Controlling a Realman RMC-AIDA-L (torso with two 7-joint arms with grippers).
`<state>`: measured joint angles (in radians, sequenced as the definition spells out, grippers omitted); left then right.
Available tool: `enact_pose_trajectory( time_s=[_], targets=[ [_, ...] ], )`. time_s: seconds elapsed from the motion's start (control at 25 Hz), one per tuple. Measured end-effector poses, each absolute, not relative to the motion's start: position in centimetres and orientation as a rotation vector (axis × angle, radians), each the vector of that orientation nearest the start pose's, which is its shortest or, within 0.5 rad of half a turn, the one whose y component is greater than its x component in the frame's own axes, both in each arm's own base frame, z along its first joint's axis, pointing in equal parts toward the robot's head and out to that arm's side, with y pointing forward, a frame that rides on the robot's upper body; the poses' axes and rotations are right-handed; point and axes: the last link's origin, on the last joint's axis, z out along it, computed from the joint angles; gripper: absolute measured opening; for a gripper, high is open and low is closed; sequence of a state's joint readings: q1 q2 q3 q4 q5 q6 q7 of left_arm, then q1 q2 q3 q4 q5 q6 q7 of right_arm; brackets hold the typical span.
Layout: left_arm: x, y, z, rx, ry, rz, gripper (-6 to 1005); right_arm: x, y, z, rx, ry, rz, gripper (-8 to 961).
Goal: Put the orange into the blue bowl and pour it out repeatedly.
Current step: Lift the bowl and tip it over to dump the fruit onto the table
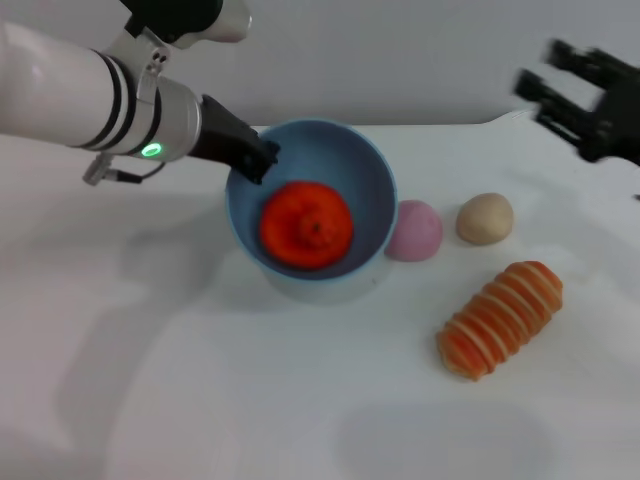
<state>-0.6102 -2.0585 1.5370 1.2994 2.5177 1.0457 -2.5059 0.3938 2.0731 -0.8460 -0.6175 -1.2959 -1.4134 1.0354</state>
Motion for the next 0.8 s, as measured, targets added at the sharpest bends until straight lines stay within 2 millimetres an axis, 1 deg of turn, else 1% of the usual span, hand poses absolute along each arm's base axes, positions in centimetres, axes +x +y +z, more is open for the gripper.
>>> enact_pose_trajectory(
  time_s=[0.04,0.16,0.2,0.32,0.36,0.44,0.52,0.56,0.6,0.64,0.68,0.72,0.76,0.8],
  targets=[
    [-14.3,40.4,-1.5,-2.457,-0.521,0.132,-1,27.5,33.6,4.6,-2.105,0.36,1.034,534],
    [-13.7,41.0,-1.1,-2.406,-0.416,0.131,-1,30.3,32.2,5.2,-1.965,0.421,1.012,534],
    [-13.4,41.1,-1.3,-2.398,-0.372,0.137,-1,31.4,31.6,5.4,-1.91,0.454,1.006,534],
    [-12.1,40.8,-2.3,-2.373,-0.191,0.162,-1,33.4,30.3,5.4,-1.81,0.507,0.982,533],
    [-11.4,40.5,-2.9,-2.358,-0.101,0.168,-1,33.8,29.9,5.3,-1.788,0.522,0.975,533],
    [-10.5,39.9,-3.6,-2.328,0.023,0.173,-1,34.7,29.2,4.9,-1.75,0.557,0.964,533],
    [-9.9,39.0,-4.3,-2.294,0.152,0.169,0,35.3,28.7,4.6,-1.724,0.593,0.963,533],
    [-9.7,38.7,-4.4,-2.283,0.189,0.161,0,35.4,28.5,4.6,-1.717,0.598,0.961,534],
    [-9.3,37.8,-4.5,-2.26,0.272,0.127,0,35.6,28.3,4.6,-1.707,0.604,0.957,534],
    [-9.3,37.8,-4.5,-2.26,0.272,0.127,0,35.8,28.1,4.6,-1.7,0.606,0.952,535],
    [-9.3,37.4,-4.5,-2.25,0.315,0.118,0,35.9,27.9,4.5,-1.693,0.606,0.948,535],
    [-9.3,36.7,-4.6,-2.224,0.404,0.114,0,36.0,27.8,4.4,-1.688,0.606,0.945,535],
    [-9.3,36.7,-4.6,-2.224,0.404,0.114,0,36.0,27.7,4.4,-1.685,0.607,0.946,535],
    [-9.4,36.2,-4.7,-2.208,0.451,0.111,0,36.0,27.7,4.4,-1.683,0.607,0.948,534]
  ],
)
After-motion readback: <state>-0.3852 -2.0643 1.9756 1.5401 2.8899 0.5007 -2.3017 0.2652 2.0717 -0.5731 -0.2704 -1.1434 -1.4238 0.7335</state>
